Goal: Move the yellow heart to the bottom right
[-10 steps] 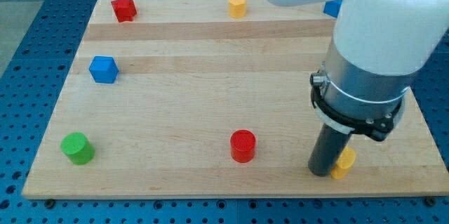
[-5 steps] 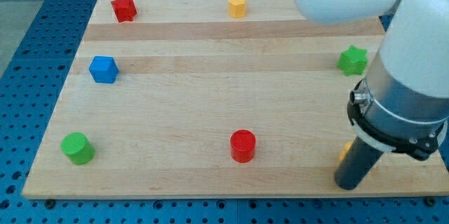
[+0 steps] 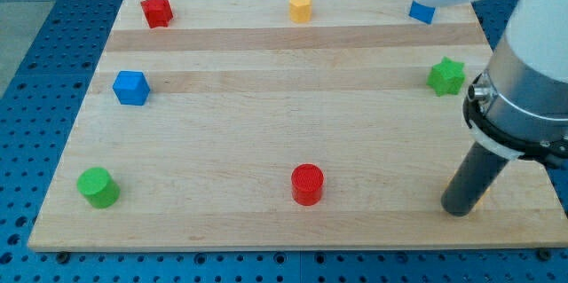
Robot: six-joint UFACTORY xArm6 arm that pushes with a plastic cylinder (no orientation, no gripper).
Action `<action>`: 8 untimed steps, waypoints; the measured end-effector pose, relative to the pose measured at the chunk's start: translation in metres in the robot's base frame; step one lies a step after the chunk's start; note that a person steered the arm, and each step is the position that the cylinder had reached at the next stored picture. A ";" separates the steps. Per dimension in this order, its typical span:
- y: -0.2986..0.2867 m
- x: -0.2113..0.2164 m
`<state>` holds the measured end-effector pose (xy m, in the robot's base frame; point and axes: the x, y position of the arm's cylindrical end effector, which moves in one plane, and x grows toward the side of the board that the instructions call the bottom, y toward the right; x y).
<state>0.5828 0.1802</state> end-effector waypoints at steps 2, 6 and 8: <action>0.004 -0.001; -0.019 -0.009; -0.019 -0.019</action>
